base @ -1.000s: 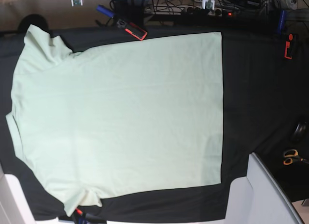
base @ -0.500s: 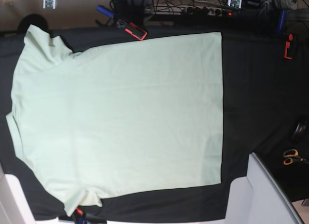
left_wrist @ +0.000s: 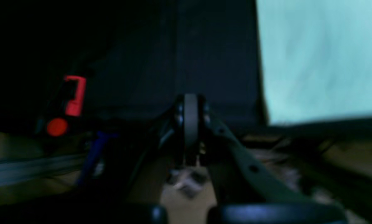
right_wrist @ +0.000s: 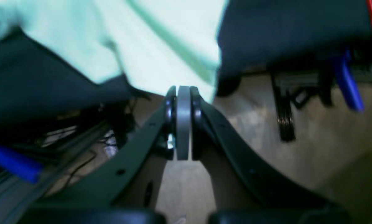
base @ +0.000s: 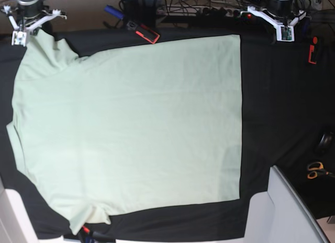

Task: Fold the T-shirt properly
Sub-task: 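Move both grippers down to the corners of the shirt's sleeve-side edge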

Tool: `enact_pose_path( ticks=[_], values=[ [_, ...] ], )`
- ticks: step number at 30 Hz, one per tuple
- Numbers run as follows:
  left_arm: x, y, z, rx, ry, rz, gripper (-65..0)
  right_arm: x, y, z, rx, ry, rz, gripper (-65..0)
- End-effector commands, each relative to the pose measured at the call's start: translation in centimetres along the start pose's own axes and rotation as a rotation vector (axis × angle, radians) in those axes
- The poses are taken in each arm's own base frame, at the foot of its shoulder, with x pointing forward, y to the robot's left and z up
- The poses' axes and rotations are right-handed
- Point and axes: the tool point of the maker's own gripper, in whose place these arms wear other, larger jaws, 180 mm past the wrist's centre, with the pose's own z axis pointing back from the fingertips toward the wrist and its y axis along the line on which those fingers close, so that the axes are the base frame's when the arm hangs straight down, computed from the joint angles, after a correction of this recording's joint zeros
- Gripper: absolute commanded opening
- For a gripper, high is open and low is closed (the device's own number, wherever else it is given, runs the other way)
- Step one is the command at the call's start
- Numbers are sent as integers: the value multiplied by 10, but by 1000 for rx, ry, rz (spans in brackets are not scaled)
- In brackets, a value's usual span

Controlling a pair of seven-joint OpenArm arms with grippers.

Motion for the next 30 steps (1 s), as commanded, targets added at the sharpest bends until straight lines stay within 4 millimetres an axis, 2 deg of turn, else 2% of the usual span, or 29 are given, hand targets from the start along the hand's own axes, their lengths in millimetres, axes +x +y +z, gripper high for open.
enact_pose_path(
  ticks=[1, 3, 7, 9, 11, 15, 17, 18, 22, 30],
  values=[
    [5, 4, 1, 4, -11, 29, -650, 13, -1, 1, 26, -45, -19, -650],
    [9, 3, -5, -7, -10, 99, -650, 31, 2, 0, 112, -108, -126, -650],
    [15, 4, -14, -14, -4, 116, -650, 53, -17, 5, 176, -174, -293, -646],
    [16, 6, -16, -12, -7, 112, -650, 57, -19, 3, 200, -170, -298, -591],
    [21, 6, -20, -10, -22, 116, -650, 61, -20, 2, 226, -173, -305, -479],
    [26, 6, -23, -9, -34, 119, -650, 60, -27, 0, 281, -178, -337, -203],
    [26, 6, -23, -9, -34, 118, -650, 58, -30, -2, 302, -173, -340, -116],
    [26, 6, -23, -9, -35, 118, -650, 55, -34, -6, 300, -165, -354, -99],
    [33, 7, -28, -9, -50, 116, -650, 42, -50, -22, 272, -130, -433, -97],
    [36, 11, -29, -11, -55, 94, -650, 28, -56, -46, 296, -73, -483, -97]
  ],
)
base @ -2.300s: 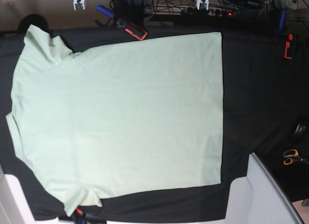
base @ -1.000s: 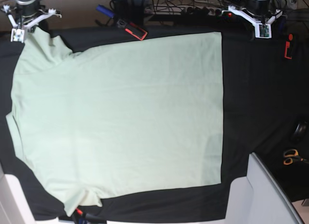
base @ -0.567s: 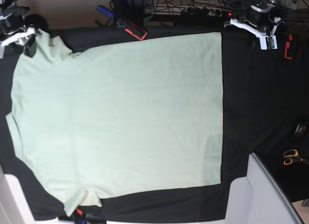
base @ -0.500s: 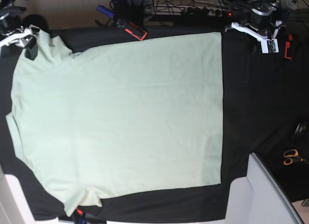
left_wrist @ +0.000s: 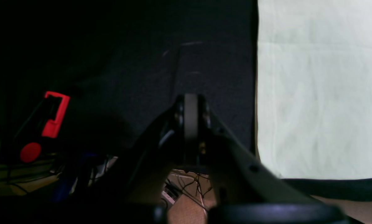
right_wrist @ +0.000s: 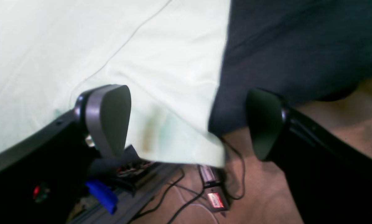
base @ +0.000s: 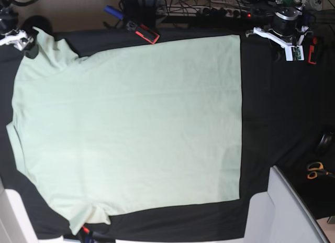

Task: Fold the T-shirt properly
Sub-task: 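Move both grippers down to the corners of the shirt's sleeve-side edge, then close both grippers on the shirt edge corners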

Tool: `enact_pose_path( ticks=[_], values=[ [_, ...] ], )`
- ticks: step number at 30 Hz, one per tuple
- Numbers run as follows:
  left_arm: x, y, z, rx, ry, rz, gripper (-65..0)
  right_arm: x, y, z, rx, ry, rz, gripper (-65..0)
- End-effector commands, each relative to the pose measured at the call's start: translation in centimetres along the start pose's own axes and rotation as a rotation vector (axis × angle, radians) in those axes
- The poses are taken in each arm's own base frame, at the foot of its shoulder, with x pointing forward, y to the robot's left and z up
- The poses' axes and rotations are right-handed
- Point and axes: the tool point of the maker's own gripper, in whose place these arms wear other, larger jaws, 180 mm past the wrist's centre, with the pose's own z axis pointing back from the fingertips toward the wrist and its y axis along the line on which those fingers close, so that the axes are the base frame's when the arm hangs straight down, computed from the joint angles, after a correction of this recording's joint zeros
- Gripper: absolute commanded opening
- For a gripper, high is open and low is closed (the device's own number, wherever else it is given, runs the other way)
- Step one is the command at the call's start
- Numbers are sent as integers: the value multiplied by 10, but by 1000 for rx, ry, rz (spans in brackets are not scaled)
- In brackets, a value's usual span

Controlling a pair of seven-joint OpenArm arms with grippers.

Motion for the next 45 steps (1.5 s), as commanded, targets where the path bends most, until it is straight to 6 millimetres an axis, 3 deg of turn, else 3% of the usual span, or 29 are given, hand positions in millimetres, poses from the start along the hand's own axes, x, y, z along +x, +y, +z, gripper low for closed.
enact_pose_path(
  ticks=[1, 6, 16, 19, 22, 24, 26, 29, 31, 35, 40, 45],
  values=[
    [9, 3, 2, 4, -32, -10, -650, 10, -7, 4, -3, -25, 13, -97],
    [9, 3, 2, 4, -32, -10, -650, -3, -14, -4, -1, 14, -32, -112],
    [8, 2, 2, 4, -30, 4, -650, -15, 7, -17, 57, 66, 3, -331],
    [7, 0, 2, -2, -29, 4, -642, -17, 14, -20, 75, 78, 15, -453],
    [6, -2, 2, -6, -24, 6, -497, -18, 15, -21, 77, 80, 15, -650],
    [4, -6, 3, -7, -21, 21, -354, -18, 15, -21, 77, 82, 15, -631],
    [1, -8, 4, -6, -16, 35, -257, -18, 15, -21, 77, 82, 15, -646],
    [-9, -23, 5, -67, 5, 100, -181, -18, 15, -21, 77, 82, 15, -650],
    [-18, -33, 5, -129, 28, 177, -163, -18, 15, -21, 77, 82, 15, -650],
    [-46, -32, 3, -130, 95, 319, -153, -18, 15, -21, 77, 82, 17, -650],
    [-70, -35, 4, -128, 156, 334, -156, -19, 14, -21, 76, 87, 17, -650],
    [-72, -57, -1, -182, 170, 330, -158, -16, 12, -20, 72, 87, 25, -650]
  ],
)
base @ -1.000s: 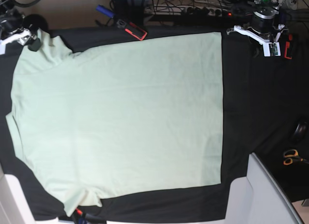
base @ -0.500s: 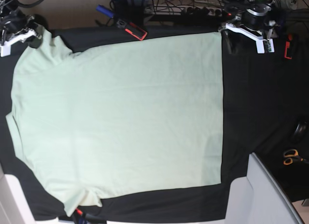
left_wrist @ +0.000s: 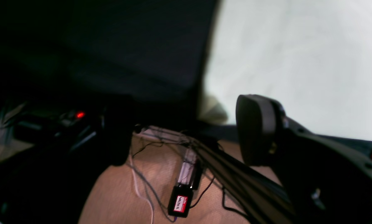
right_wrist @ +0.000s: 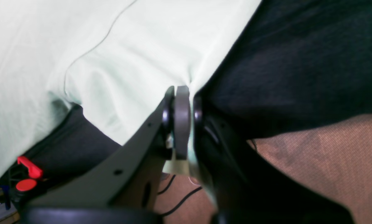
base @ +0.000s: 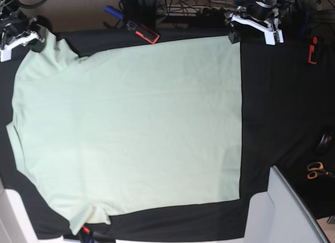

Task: Fold the T-shirt properly
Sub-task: 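Close both grippers on the shirt edge corners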

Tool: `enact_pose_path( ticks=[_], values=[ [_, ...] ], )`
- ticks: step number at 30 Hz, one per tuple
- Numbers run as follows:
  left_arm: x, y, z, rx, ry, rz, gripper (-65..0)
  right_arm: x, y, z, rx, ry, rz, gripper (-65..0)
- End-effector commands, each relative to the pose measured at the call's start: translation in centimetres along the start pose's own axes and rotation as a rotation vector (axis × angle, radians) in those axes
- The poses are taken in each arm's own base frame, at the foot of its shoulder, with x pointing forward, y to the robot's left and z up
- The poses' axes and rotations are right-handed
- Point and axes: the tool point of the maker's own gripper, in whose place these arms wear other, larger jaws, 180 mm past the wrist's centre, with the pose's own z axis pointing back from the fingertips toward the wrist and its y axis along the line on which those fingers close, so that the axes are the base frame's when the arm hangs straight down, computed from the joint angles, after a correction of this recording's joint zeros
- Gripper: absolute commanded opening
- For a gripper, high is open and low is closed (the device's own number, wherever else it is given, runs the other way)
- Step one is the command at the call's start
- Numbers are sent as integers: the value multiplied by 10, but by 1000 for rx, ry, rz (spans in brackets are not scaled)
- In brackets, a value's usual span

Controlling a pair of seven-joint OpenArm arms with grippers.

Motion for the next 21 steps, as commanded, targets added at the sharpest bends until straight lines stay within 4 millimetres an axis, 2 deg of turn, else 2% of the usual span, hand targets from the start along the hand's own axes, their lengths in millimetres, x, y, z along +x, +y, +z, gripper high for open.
enact_pose_path(
  ticks=[1, 4, 7, 13, 14, 18, 21],
  values=[
    [3, -4, 1, -17, -21, 0, -160, 13, -3, 5, 1, -35, 20, -650],
    [2, -22, -5, -60, -15, -5, -160, 14, -4, 6, -1, -35, 23, -650],
    [-4, -30, -12, -80, 1, -4, -160, 12, -5, 6, -2, -32, 22, -650],
    [-23, -35, -23, -89, 53, 5, -175, 12, -5, 7, -3, -31, 22, -650],
    [-24, -35, -23, -88, 56, 7, -210, 12, -5, 7, -3, -31, 22, -650],
    [-26, -35, -22, -87, 58, 9, -433, 12, -5, 7, -3, -31, 22, -650],
    [-27, -34, -21, -86, 63, 9, -576, 12, -5, 6, -2, -32, 22, -650]
  ],
)
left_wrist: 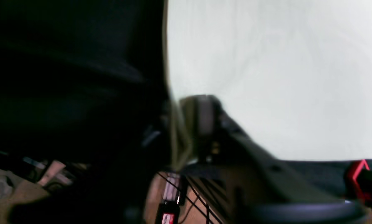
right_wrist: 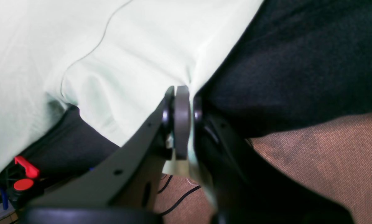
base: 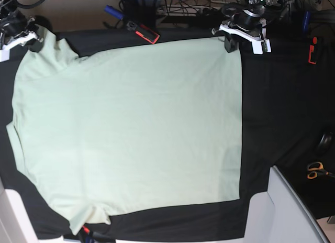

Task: Fold the T-shirt properly
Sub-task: 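Close both grippers on the shirt edge corners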

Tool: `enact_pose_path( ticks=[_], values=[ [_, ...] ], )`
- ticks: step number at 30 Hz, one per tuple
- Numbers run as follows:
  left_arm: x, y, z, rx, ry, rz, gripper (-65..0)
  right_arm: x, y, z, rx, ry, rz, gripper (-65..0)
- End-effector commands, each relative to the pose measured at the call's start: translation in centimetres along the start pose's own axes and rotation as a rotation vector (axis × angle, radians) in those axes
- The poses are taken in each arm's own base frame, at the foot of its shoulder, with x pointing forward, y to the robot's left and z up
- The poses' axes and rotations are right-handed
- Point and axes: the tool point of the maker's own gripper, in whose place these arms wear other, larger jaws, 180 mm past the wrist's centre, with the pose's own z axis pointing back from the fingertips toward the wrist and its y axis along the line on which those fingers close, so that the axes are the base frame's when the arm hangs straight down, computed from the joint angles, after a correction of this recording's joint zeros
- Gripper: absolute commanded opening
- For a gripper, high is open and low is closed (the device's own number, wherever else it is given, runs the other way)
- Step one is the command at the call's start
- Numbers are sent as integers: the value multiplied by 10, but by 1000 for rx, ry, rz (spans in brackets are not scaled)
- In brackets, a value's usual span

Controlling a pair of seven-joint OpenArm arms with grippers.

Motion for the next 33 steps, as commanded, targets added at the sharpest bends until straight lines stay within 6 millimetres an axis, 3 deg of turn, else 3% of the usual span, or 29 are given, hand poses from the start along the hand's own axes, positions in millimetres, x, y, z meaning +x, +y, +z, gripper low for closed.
enact_pose_path(
  ticks=[1, 5, 8, 11, 21, 25, 33],
  values=[
    [-22, -1, 5, -4, 83, 0, -593, 11, -2, 4, 4, -34, 15, -650],
    [-26, 2, 9, 3, 91, 2, -600, 12, -1, 4, 5, -35, 15, -650],
    [-24, 2, 11, 5, 85, 1, -650, 11, -1, 4, 5, -33, 17, -650],
    [-16, -2, 13, -7, 66, -7, -650, 12, -2, 6, 2, -34, 24, -650],
    [20, -24, 19, -60, -24, -32, -650, 40, 4, 23, -21, -42, 145, -650],
    [17, -30, 18, -74, 46, -43, -650, 52, 12, 27, -23, -45, 190, -650],
    [32, -37, 18, -91, 17, -51, -650, 82, 13, 29, -36, -47, 255, -650]
  ],
)
